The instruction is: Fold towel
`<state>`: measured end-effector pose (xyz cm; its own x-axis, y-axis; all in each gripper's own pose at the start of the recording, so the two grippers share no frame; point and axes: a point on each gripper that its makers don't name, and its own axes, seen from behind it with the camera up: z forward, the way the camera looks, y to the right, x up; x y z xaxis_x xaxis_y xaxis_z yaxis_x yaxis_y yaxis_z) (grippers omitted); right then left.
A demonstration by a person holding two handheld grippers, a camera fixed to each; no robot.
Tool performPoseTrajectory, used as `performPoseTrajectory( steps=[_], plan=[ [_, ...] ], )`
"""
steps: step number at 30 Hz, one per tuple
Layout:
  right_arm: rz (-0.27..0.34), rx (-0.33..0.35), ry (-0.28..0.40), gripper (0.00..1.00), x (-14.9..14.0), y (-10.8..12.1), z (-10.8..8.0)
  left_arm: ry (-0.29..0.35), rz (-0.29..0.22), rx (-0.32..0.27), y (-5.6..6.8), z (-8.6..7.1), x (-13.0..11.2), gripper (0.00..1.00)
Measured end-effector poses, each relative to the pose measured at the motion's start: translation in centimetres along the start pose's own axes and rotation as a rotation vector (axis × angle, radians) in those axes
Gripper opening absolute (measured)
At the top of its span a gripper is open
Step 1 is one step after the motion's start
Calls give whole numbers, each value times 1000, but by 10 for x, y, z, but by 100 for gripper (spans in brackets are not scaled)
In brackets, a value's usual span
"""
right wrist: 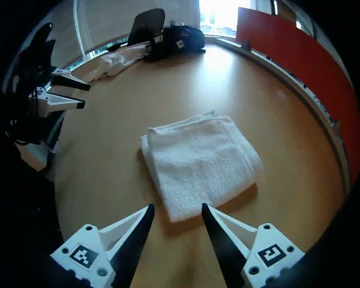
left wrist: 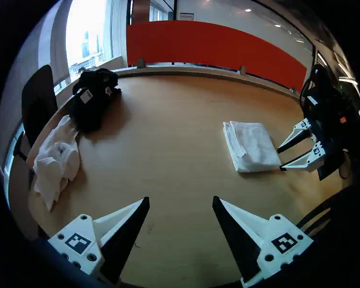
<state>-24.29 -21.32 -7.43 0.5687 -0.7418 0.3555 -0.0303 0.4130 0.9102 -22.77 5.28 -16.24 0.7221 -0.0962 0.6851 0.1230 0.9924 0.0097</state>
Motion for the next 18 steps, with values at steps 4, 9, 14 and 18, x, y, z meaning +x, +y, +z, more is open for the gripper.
performPoseTrajectory(
  steps=[4, 9, 14, 18],
  plan=[
    [12, -4, -7, 75, -6, -2, 3, 0, 2, -1, 1, 0, -1, 97],
    [20, -8, -14, 75, -11, -6, 5, -1, 3, -1, 2, 0, -2, 97],
    [29, -12, -21, 72, -16, -7, 6, -2, 4, -1, 2, -1, -3, 98],
    [40, -17, -24, 65, -18, -7, 7, -1, 6, -2, 2, -1, -3, 98]
  ],
)
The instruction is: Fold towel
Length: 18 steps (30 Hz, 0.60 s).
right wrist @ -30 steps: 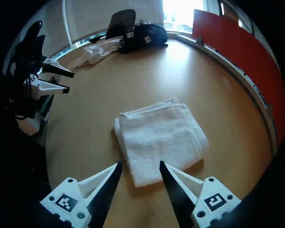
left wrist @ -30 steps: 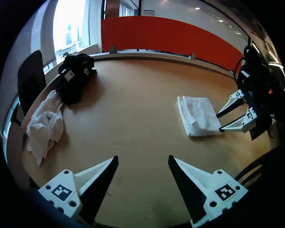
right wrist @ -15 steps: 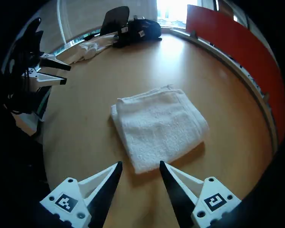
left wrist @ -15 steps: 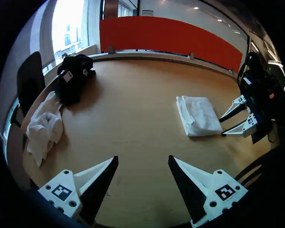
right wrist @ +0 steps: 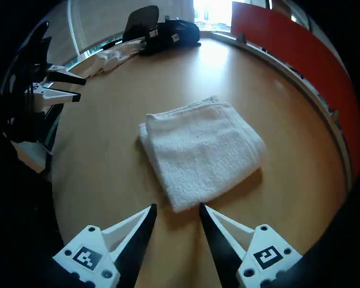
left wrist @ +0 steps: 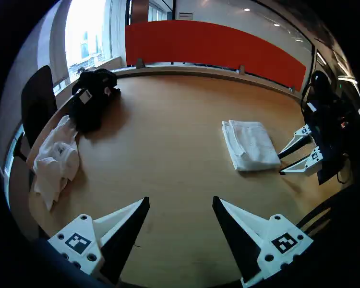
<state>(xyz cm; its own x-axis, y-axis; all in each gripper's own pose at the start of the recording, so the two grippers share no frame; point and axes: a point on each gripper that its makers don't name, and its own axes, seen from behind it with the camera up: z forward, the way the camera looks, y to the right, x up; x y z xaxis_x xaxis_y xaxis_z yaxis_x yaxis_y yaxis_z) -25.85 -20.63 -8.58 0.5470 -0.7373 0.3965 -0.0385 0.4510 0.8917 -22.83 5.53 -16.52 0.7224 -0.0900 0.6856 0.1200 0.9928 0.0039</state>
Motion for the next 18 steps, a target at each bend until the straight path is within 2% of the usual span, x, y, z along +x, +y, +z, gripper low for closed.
performPoseTrajectory(
  steps=[10, 18],
  plan=[
    [33, -25, -4, 40, -3, 2, 4, -1, 3, -3, 1, 0, -2, 98],
    [59, -40, 0, 28, -2, 3, 4, 1, 6, -3, 0, -1, -2, 98]
  ],
)
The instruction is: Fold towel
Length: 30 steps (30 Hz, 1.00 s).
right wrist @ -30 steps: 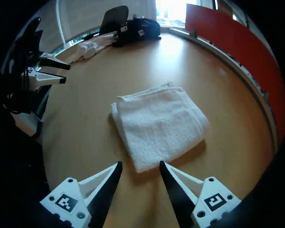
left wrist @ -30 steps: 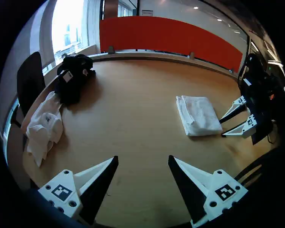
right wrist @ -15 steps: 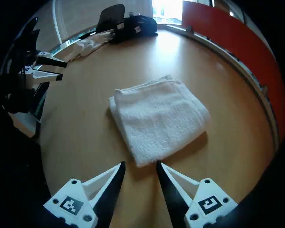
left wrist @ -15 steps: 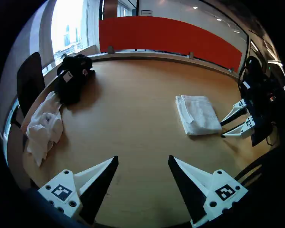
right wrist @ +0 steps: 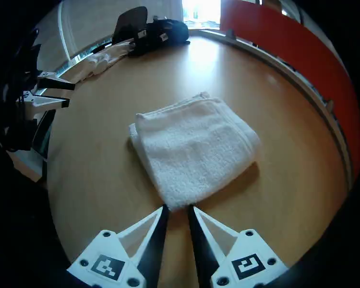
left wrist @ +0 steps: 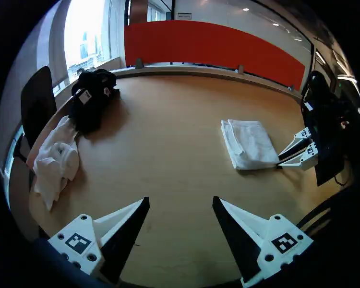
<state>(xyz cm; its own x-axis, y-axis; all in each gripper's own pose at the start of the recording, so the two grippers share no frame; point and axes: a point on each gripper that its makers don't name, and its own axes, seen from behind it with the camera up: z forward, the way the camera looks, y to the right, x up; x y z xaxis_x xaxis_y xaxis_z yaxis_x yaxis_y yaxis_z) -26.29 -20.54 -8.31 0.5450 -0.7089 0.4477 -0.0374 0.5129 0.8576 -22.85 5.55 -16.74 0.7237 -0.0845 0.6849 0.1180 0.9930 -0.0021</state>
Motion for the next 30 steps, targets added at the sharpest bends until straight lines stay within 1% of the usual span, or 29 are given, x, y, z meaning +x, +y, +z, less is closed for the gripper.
performPoseTrajectory(
  steps=[2, 6, 8, 15, 20, 26, 30],
  plan=[
    [3, -1, 0, 23, -1, 0, 0, 1, 0, 0, 0, 0, 0, 98],
    [7, -13, -2, 7, -2, 2, 0, 2, -1, 0, -1, -1, 0, 98],
    [9, -18, -1, 4, -2, 3, -1, 2, -1, 0, -1, -1, 0, 98],
    [2, -18, 10, 3, 3, 4, -4, 5, -3, -3, -1, -2, -1, 97],
    [-7, -21, 15, 3, 12, 5, -11, 14, -11, -7, -2, -2, 1, 98],
    [-17, -37, 50, 3, 35, 15, -23, 29, -8, -7, -7, -1, 5, 98],
    [-35, -53, 79, 3, 55, 23, -33, 37, -5, -12, -8, -1, 8, 98]
  ],
)
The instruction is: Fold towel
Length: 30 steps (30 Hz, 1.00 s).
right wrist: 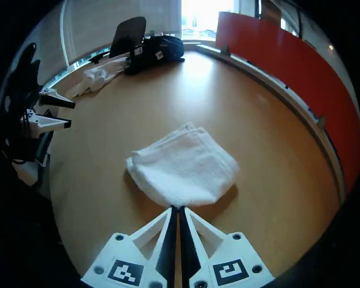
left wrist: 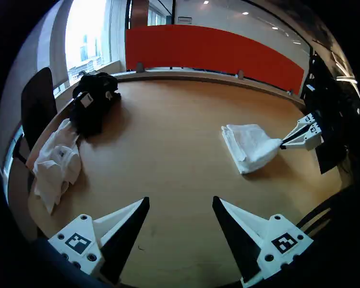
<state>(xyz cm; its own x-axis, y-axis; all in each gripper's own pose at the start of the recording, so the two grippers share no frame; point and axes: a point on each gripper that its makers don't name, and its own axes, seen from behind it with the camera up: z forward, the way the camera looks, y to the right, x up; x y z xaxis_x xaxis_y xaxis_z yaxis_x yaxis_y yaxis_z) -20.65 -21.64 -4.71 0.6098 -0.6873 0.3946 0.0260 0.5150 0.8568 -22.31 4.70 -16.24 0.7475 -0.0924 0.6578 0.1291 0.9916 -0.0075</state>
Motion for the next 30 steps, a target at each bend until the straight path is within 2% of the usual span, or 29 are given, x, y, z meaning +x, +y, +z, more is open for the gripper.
performPoseTrajectory(
  steps=[9, 20, 30],
  plan=[
    [-33, -25, 69, 3, 49, 19, -22, 18, 7, -10, 1, 1, 4, 98],
    [-118, -74, 137, 3, 99, 36, -65, 28, 20, -22, 3, 1, 11, 98],
    [-88, -124, 189, 3, 116, 59, -104, 37, 22, -35, 7, 2, 19, 98]
  ],
)
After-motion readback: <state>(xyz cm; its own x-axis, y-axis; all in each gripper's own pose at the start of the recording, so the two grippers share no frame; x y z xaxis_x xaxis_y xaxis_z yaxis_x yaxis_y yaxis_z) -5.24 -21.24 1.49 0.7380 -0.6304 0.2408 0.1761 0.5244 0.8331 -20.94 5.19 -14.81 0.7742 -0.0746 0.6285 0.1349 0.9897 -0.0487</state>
